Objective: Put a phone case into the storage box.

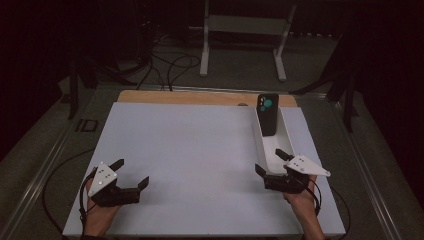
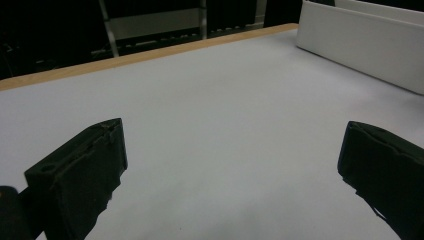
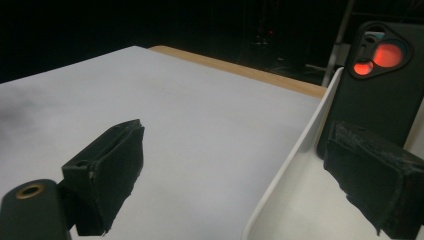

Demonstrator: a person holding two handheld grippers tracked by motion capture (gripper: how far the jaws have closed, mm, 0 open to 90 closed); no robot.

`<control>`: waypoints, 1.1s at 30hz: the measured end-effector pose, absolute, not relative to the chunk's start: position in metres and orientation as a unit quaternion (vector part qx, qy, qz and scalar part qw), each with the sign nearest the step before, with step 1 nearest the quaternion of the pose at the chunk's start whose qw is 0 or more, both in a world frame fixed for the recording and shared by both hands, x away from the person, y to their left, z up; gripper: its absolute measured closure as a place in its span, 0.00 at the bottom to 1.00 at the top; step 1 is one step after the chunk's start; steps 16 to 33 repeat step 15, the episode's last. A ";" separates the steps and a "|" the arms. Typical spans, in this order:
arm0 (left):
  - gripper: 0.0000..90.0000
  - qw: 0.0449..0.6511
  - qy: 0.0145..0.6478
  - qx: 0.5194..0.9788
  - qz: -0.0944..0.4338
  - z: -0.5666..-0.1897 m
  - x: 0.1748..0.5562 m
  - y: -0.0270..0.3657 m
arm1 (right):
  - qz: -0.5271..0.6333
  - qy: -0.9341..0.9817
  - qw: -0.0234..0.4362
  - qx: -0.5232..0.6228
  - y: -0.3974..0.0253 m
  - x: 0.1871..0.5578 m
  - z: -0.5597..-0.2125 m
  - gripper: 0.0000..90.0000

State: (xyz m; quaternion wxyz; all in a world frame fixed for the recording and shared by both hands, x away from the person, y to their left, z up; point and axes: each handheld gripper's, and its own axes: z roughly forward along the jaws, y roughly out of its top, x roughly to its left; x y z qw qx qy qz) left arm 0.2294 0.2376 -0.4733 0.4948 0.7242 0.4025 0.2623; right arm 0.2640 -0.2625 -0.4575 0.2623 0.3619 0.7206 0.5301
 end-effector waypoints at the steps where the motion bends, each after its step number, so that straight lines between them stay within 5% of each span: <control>1: 0.00 0.495 0.402 0.724 0.262 -0.473 0.229 0.238 | 0.531 0.721 0.264 0.359 -0.263 0.262 -0.458 0.10; 33: 0.00 0.496 0.402 0.725 0.260 -0.475 0.228 0.237 | 0.544 0.706 0.275 0.361 -0.269 0.254 -0.467 0.10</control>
